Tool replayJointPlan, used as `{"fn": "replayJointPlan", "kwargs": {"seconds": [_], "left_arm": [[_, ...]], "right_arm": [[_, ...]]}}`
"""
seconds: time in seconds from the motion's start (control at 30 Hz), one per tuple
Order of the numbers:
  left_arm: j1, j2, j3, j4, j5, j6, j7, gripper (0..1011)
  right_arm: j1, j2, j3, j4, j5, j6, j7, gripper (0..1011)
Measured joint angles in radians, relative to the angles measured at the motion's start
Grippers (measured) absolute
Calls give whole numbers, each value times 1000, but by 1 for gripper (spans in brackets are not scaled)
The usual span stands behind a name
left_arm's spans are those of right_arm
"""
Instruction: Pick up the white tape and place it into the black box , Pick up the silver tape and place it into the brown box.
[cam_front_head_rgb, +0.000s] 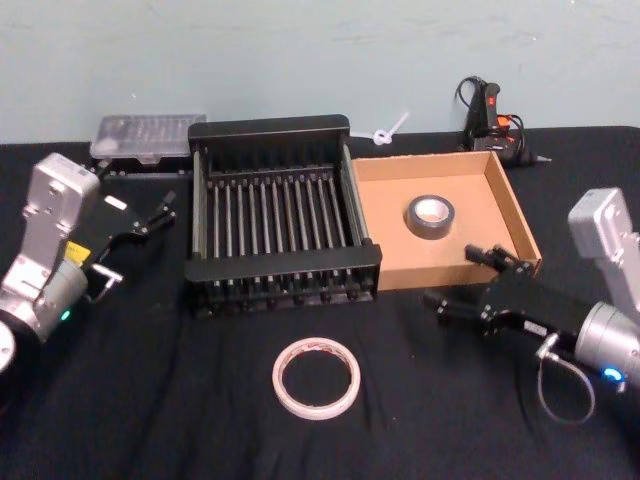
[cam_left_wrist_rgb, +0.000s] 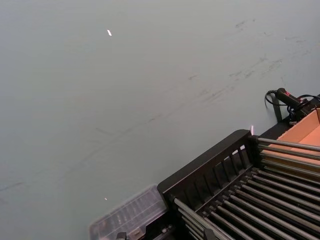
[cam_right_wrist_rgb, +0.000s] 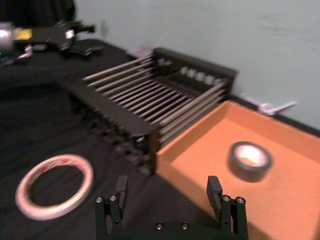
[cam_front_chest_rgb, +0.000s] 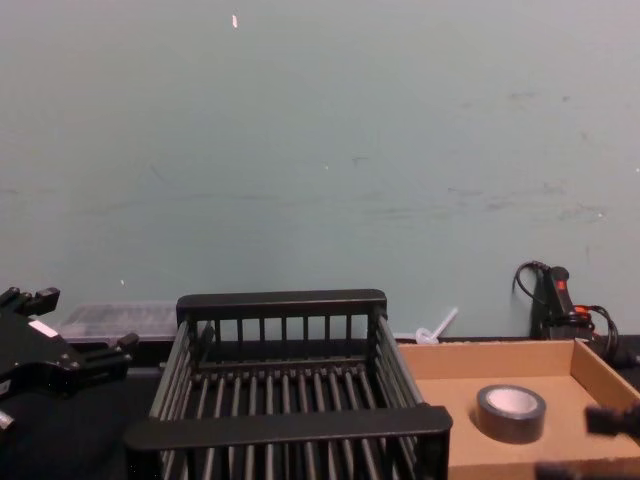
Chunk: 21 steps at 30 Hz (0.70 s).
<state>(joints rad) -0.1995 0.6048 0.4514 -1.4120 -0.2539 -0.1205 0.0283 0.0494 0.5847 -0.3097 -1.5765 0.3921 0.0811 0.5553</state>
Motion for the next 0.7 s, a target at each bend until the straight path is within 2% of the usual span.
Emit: {"fn": "replayJointPlan", "kwargs": {"seconds": [0.33,0.37,0.57,0.7], "left_arm": [[0,0,0,0,0,0,0,1001],[0,0,0,0,0,0,0,1001],[0,0,0,0,0,0,0,1001],[0,0,0,0,0,0,0,1001]], "right_arm": [[34,7,-106,6,-30,5,40,1002],[34,7,-106,6,-30,5,40,1002],[76,-9,-164,31,-57,19,44,1003],[114,-32,-204,63,-75,27,47,1003]]}}
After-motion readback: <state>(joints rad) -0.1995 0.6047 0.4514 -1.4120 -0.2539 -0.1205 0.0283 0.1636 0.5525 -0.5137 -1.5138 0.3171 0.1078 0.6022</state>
